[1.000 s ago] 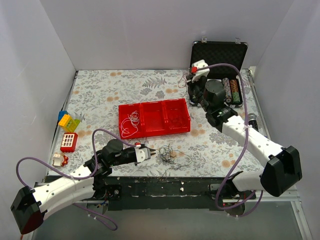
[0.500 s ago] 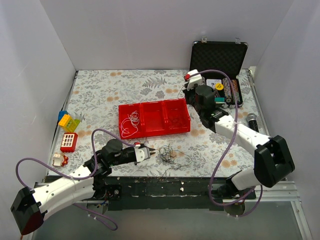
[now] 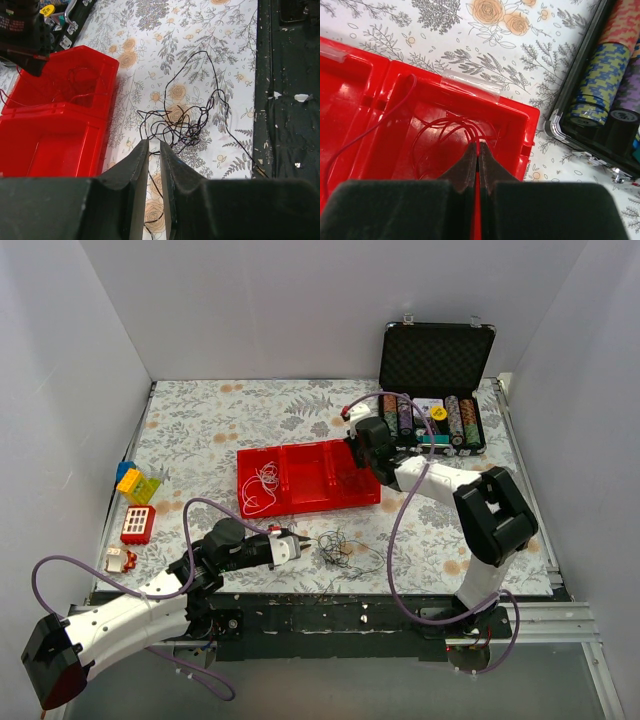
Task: Untangle the cables
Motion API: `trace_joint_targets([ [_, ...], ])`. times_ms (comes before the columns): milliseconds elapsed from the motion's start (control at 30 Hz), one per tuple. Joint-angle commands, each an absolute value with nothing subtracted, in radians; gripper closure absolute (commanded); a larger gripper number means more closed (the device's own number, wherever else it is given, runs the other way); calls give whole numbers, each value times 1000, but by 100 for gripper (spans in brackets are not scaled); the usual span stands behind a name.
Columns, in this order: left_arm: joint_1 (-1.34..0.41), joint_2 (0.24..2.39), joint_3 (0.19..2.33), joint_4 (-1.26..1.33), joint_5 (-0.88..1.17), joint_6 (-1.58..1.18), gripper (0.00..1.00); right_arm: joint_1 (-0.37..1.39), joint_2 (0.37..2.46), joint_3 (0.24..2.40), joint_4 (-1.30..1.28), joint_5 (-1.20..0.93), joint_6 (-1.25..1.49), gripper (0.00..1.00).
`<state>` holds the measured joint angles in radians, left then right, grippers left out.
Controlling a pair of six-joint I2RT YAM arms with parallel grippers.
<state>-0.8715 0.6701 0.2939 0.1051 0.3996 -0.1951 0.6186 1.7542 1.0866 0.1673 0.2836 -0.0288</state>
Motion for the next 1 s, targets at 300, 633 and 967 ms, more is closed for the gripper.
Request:
trace_joint_targets([
  [300,-864,670,299,28,419,-62,60,644,1827,1263,-51,261,89,62],
  [633,-864,801,334,66,515,-37,59,646,1505,1181,-17,166,113,29],
  [967,-880,1060,376,170,658,72,63,647,1047,767,21,91,225,35],
])
